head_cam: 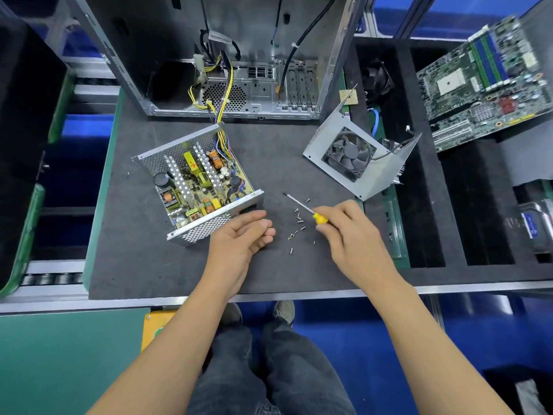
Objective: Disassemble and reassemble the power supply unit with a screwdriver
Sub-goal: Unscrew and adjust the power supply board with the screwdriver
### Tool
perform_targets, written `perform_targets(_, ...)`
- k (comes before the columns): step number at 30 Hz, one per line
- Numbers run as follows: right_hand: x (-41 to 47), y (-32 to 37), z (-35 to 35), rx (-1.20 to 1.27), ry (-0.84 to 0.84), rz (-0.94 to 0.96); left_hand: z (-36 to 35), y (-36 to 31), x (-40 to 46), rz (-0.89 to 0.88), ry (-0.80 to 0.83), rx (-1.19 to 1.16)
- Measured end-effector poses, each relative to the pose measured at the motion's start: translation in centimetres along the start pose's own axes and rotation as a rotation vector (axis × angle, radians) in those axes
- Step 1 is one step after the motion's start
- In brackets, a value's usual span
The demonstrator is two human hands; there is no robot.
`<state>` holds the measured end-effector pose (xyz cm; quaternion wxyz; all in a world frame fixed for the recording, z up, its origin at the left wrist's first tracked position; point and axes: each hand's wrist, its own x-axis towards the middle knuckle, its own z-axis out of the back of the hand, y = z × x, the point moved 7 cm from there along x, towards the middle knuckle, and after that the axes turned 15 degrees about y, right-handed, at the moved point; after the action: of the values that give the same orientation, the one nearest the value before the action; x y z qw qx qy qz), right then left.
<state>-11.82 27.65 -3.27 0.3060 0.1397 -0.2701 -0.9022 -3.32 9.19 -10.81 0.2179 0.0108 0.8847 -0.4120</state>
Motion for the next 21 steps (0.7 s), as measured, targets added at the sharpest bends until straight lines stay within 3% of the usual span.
perform_targets(4, -0.1, 2.2, -0.2, -0.033, 0.051, 0.171, 0.3, 0.1, -0.2, -0.006, 0.001, -0.063)
perform_targets(16, -0.1, 2.8, -0.1, -0.086, 0.163, 0.122, 0.6, -0.2, -0.4, -0.013, 0.004, -0.061)
perform_targets(21, 0.0, 3.2, 0.0, -0.164, 0.187, 0.131, 0.9, -0.5, -0.4, -0.03, 0.028, 0.08)
